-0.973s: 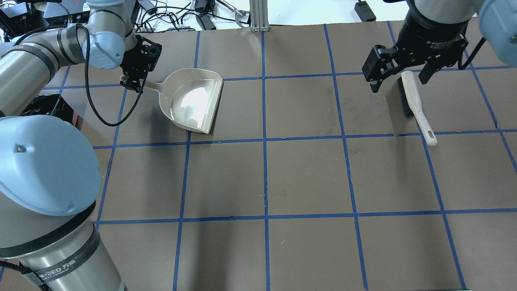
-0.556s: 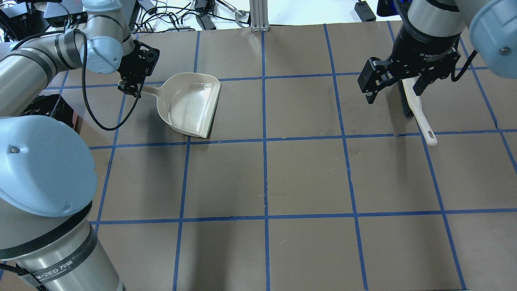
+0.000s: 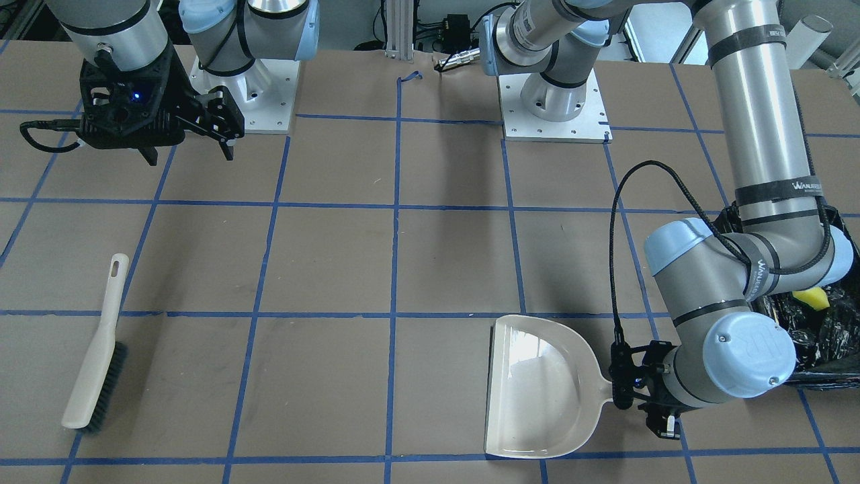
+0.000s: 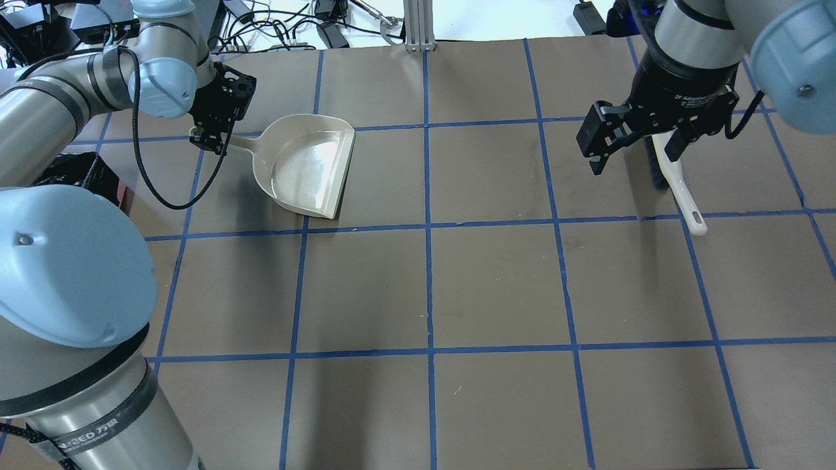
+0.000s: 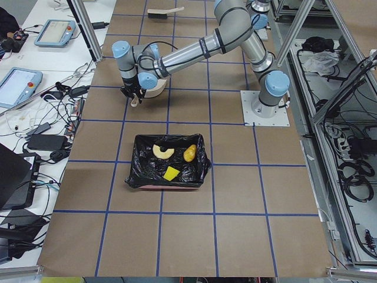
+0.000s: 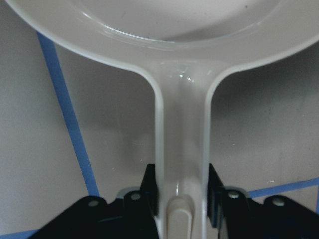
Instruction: Sweep and dump trash into bin
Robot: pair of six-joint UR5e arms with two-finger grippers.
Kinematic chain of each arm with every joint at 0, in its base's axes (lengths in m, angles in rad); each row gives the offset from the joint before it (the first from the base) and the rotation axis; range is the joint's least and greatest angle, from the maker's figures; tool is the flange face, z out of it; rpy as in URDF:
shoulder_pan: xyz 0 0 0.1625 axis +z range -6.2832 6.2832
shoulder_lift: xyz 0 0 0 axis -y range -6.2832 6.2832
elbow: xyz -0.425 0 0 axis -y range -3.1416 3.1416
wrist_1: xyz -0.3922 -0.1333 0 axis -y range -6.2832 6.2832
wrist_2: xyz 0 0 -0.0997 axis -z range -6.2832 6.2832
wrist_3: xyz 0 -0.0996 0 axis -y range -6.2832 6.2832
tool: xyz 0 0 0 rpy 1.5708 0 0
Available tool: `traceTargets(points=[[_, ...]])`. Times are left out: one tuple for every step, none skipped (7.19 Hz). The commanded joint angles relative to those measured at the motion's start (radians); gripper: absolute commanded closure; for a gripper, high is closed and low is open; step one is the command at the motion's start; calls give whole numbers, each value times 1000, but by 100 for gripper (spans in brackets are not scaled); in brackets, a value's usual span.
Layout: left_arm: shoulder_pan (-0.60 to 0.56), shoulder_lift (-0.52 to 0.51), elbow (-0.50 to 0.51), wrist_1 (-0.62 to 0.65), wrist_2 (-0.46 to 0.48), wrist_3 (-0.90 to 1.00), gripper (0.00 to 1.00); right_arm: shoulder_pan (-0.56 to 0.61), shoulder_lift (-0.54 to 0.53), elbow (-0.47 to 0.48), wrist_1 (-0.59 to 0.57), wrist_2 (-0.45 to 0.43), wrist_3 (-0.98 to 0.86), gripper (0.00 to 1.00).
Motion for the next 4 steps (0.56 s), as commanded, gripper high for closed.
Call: traceTargets(points=[[0,-1,-5,1,3,-2,100,0,1,1,3,0,4,0],[0,-7,-5,6,5,-43,100,0,1,1,1,0,4,0],[0,-7,-8,1,0,-56,56,0,1,1,0,0,4,0],[0,-1,-10,-3,2,-62,55,0,2,1,0,2,4,0]])
